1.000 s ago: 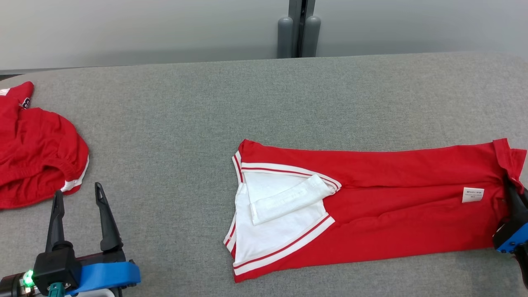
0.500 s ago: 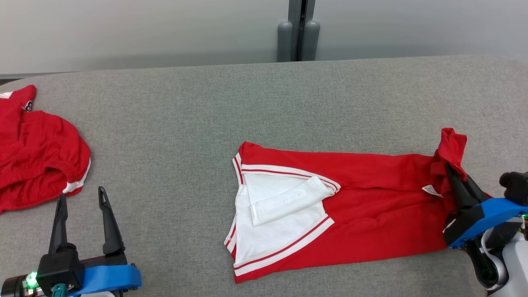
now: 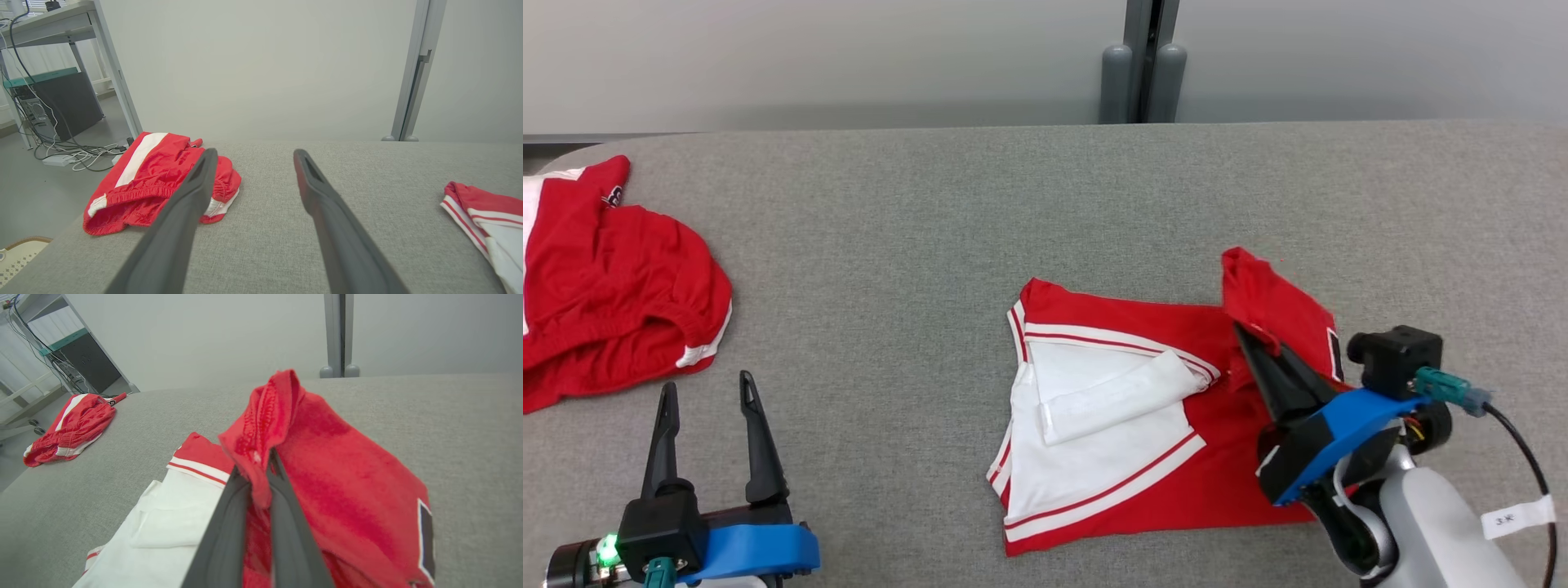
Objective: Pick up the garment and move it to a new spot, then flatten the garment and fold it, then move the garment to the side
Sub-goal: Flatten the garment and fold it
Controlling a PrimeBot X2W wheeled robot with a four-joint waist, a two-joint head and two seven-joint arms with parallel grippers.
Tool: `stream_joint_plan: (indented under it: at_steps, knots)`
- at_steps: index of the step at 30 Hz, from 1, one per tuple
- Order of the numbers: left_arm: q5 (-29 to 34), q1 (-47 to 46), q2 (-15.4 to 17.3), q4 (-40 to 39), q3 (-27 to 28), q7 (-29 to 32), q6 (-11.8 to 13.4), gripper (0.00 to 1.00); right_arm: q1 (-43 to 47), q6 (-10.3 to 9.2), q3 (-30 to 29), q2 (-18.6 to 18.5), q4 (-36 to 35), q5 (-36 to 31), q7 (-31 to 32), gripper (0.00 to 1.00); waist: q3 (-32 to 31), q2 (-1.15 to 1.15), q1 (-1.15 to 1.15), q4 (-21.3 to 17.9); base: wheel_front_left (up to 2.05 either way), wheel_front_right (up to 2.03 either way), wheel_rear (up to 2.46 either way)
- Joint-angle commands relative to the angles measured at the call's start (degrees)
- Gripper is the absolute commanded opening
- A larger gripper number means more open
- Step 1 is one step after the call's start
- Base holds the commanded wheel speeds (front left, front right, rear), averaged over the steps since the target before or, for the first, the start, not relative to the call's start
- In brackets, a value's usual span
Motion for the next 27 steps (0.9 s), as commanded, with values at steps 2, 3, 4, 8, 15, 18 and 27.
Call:
stream_joint_plan:
  at_steps: [2,3,4,8,15,18,27]
  knots:
    - [0.1,-1.1,-0.1,0.1,-0.1,-0.2,-0.1,1.00,-1.9,0.00,2.1,1.6,0.5,-0.4,-0.2,0.00,0.2,0.00,0.00,0.6,0.00,0.00,0.00]
    - [0.1,-1.3,-0.2,0.2,-0.3,-0.2,-0.2,1.00,-2.8,0.00,3.7,2.5,1.2,-0.5,-0.5,0.00,0.4,0.00,0.00,1.1,0.00,0.00,0.00]
    - [0.1,-1.5,-0.3,0.3,-0.3,-0.2,-0.3,1.00,-3.3,0.00,4.4,3.0,1.7,-0.5,-0.6,0.00,0.5,0.00,0.00,1.4,0.00,0.00,0.00]
    - [0.0,-1.7,-0.5,0.6,-0.6,-0.2,-0.2,1.00,-5.4,0.00,6.9,4.7,3.9,-0.5,-1.6,0.00,1.0,0.00,0.00,2.5,0.00,0.00,0.00]
    - [-0.3,-3.0,-0.8,1.1,-0.9,-0.2,-0.6,1.00,-7.4,0.00,10.3,6.3,7.7,0.5,-3.0,0.00,2.1,0.00,0.00,4.5,0.00,0.00,0.00]
    - [-0.4,-3.6,-0.9,1.2,-1.1,-0.2,-0.7,1.00,-8.2,0.00,11.2,6.5,8.8,0.8,-3.7,0.00,2.5,0.00,0.00,5.1,0.00,0.00,0.00]
    - [-0.5,-4.2,-1.1,1.6,-1.7,-0.3,-0.5,1.00,-8.8,0.00,13.6,6.8,11.3,2.8,-5.9,1.00,3.0,0.00,0.00,5.4,0.00,0.00,0.00]
